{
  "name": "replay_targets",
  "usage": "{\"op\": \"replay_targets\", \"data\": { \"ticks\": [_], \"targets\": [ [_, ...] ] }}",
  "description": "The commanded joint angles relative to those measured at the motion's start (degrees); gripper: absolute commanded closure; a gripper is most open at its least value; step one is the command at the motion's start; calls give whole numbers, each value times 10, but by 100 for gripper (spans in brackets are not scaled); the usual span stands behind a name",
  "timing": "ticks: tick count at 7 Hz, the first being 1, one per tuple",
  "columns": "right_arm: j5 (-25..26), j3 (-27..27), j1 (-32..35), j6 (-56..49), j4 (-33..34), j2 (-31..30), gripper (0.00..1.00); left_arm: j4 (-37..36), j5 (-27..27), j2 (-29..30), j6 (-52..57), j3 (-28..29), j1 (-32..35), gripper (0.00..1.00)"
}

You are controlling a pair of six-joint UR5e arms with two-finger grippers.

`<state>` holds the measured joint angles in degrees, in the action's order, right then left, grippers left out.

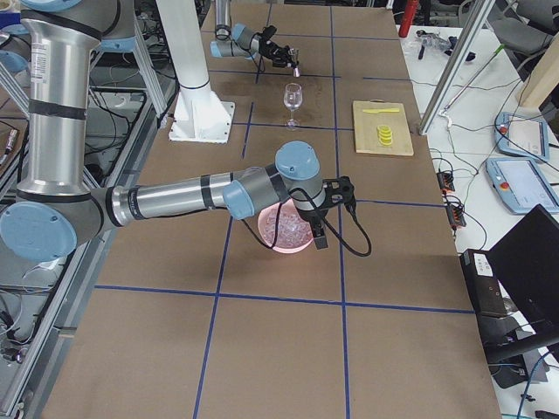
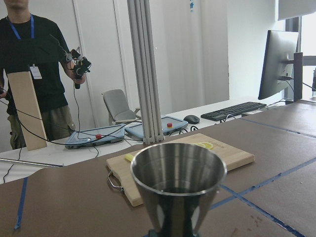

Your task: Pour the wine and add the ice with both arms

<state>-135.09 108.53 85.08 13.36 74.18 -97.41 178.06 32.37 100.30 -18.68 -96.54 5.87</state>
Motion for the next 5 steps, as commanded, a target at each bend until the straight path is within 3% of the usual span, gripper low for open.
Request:
{"op": "replay_targets", "data": {
  "ticks": [1,3,5],
  "targets": [
    [0,-1,0,0,0,-2,0,-82,5,55,7,-3,12,100],
    [1,-1,0,0,1,-4,0,-167,55,69,13,-23,36,100],
    [1,-1,0,1,1,-4,0,-209,53,77,70,-47,37,100]
  ]
}}
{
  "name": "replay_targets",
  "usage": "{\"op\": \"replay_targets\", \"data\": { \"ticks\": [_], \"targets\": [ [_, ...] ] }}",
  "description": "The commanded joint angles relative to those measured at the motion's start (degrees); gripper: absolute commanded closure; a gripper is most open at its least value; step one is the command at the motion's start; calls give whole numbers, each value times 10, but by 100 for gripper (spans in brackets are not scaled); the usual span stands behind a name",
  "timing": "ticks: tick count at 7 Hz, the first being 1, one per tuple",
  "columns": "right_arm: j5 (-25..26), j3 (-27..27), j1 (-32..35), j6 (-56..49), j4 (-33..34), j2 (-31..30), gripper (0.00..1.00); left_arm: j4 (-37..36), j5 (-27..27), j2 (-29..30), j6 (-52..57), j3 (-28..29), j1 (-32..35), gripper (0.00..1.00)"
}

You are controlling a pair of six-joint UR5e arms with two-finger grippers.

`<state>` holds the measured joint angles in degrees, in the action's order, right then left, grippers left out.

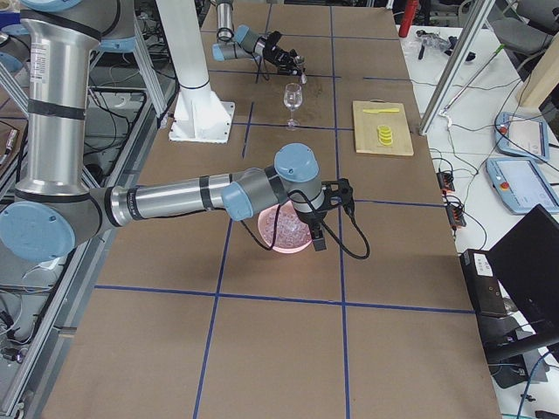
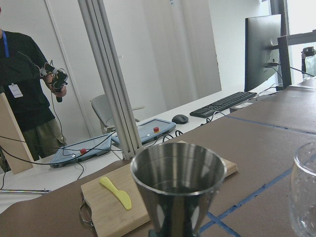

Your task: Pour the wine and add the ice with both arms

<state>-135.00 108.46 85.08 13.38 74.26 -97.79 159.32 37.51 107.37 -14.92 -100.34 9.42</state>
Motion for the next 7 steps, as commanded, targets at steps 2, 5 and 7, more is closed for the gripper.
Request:
{"op": "replay_targets", "data": {
  "ticks": [2,5,7],
  "targets": [
    [0,0,0,1,0,-1,0,-65,-2,30,74,-6,-1,100],
    [0,-1,0,2,1,-1,0,-111,-4,67,171,-2,-3,100],
    [0,-1,0,2,1,-3,0,-112,-24,67,223,1,-4,100]
  ]
}}
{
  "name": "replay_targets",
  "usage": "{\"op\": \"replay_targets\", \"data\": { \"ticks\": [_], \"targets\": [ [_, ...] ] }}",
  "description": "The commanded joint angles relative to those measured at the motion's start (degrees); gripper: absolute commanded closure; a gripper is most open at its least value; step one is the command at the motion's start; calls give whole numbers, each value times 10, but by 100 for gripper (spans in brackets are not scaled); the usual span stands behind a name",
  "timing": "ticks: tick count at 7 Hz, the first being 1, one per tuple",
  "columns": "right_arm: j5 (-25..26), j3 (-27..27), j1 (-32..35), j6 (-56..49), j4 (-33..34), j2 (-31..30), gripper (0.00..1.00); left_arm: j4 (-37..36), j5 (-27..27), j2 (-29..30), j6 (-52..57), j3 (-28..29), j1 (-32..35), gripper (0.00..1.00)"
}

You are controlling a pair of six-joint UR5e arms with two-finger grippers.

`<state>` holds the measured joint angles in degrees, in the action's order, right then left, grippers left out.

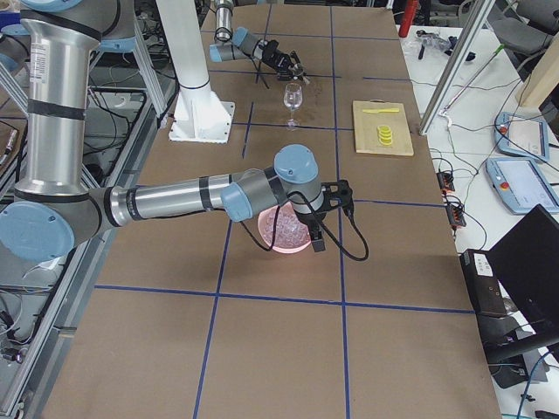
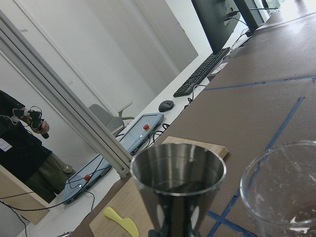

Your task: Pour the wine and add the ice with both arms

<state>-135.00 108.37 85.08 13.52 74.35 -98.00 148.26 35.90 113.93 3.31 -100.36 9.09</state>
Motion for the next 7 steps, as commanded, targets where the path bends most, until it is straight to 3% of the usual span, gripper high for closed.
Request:
{"op": "replay_targets", "data": {
  "ticks": [1,7],
  "targets": [
    [0,0,1,0,0,-2,0,-1,-15,5,95,1,0,100],
    [-1,-6,0,0,1,-3,0,-2,-71,35,338,9,-3,100]
  ]
}}
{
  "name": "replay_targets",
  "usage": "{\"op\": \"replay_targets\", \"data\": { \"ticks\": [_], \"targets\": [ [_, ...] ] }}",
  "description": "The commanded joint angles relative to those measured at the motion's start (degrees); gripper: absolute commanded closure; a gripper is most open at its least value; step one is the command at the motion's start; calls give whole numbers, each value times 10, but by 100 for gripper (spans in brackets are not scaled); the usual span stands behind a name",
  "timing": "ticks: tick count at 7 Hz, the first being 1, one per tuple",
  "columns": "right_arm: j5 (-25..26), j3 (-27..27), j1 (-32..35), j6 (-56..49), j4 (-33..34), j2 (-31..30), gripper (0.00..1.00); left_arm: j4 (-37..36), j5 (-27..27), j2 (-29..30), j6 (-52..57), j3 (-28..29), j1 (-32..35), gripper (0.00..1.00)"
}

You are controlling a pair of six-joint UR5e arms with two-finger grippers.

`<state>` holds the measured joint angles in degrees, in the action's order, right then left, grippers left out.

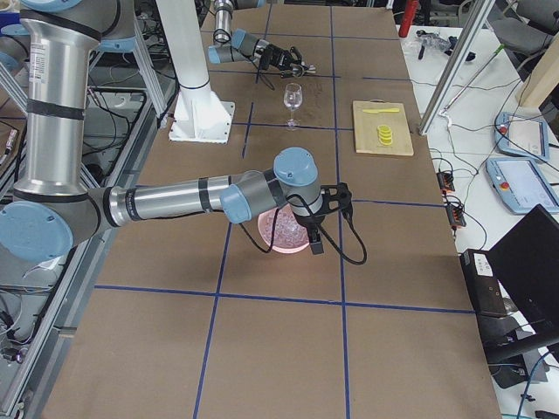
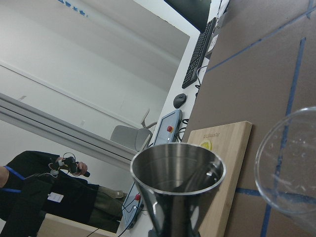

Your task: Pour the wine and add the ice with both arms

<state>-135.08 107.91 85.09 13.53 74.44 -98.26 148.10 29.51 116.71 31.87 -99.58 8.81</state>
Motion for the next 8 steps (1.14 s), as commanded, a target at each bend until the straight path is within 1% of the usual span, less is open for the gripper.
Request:
{"op": "replay_targets", "data": {
  "ticks": [1,2,4,7,8],
  "targets": [
    [0,-2,0,1,0,0,0,0,-7,9,89,1,-2,100],
    [-1,-2,0,1,0,0,0,0,-9,11,120,1,-2,100],
    [-1,-2,0,1,0,-1,0,1,-29,16,184,5,-4,100],
    [-1,-3,0,2,0,-2,0,1,-30,19,257,8,-7,100],
    [-1,-3,1,2,0,-2,0,1,-29,23,297,6,-7,100]
  ]
}}
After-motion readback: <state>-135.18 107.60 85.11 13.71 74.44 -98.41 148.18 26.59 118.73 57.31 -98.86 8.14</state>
